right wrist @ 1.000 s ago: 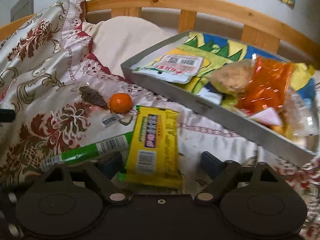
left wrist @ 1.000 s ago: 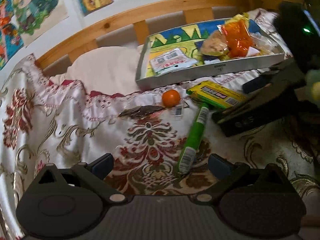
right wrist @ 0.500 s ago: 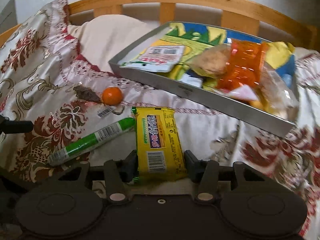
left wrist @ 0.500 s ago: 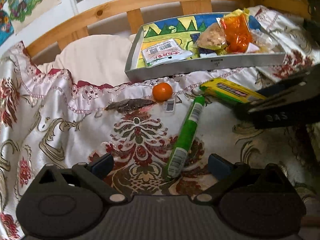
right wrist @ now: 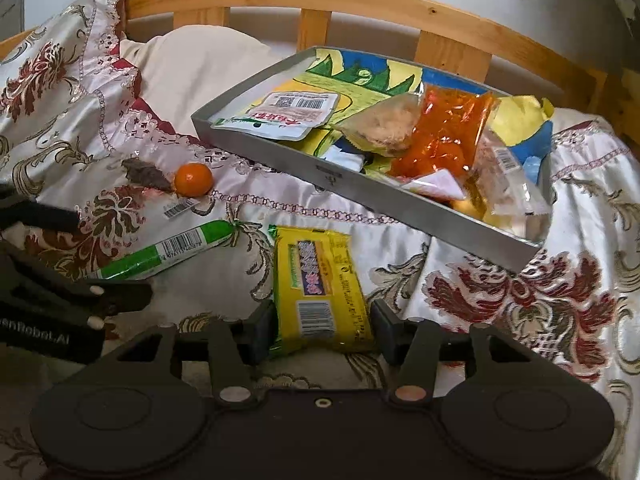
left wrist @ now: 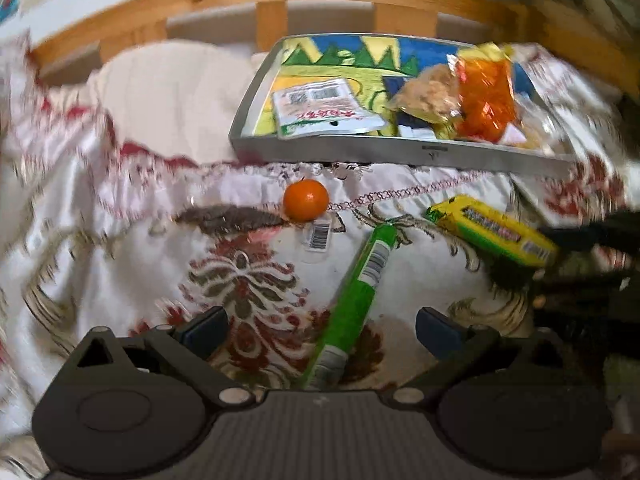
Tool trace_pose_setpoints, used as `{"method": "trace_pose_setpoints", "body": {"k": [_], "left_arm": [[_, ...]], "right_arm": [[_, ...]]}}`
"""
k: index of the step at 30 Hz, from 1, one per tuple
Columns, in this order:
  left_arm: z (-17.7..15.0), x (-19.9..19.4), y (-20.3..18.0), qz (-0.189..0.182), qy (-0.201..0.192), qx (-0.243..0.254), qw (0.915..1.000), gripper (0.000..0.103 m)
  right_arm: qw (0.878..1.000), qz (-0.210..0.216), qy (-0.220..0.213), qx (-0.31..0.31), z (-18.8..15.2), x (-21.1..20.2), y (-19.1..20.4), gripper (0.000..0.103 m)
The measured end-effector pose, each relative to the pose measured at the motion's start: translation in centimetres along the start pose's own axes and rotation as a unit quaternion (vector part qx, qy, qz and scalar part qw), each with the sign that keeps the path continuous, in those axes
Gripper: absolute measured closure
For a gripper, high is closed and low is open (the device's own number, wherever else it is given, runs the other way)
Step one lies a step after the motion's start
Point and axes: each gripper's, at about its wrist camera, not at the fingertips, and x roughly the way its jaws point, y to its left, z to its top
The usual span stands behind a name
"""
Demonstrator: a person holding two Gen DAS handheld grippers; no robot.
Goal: Organize snacks
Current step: 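Grasp the green tube with the left tool while the right grasps the yellow wafer bar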
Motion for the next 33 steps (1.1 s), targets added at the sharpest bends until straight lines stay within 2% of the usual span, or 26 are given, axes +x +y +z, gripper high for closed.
{"method": "trace_pose_setpoints", "body": {"k": [2,6,8,9,14,20,25,30,33], "left_arm": [[-0.1,0.1,0.2,-0.003,-0.004,-0.018,0.9998,0.007],[-0.3,-0.1,0.2,-0.007,-0.015,-0.015,0.9997,0.019],[-0.3,0.0,0.1,-0.017,-0.012,-0.02,0.9996,0.034],[-0.4,0.1,0.0,-0.027,-0.012,-0.023,0.9993,0.038],[-0.2,0.6,-1.3,-0.033,-0.007,0.011,0.9994,0.051],[-0.1,1.3,-1.1,-0.026,0.006,0.01,0.9996,0.057],[0.0,1.6,-1.7,-0.007,0.012,0.033,0.9993,0.055],[0.0,1.7,-1.7,-0.003,0.012,0.033,0.9994,0.055],[-0.2,1.6,-1.6,0.006,0.008,0.042,0.999,0.065]], "right_arm": [[1.0,0.003,-0.003,0.0,0.1,0.2,0.0,0.044],[1.0,0.006,-0.007,0.006,0.2,0.6,0.0,0.04],[1.0,0.005,-0.007,0.009,0.3,0.7,0.0,0.038],[1.0,0.005,-0.007,0.012,0.3,0.8,0.1,0.035],[1.0,0.0,-0.009,0.007,0.1,1.1,0.6,0.031],[1.0,0.001,-0.012,0.01,0.1,1.2,0.6,0.033],[1.0,0.001,-0.015,0.005,0.1,1.4,0.8,0.041],[1.0,-0.002,-0.021,-0.004,0.0,1.6,1.0,0.046],[1.0,-0.001,-0.023,-0.007,0.0,1.6,1.1,0.049]]}}
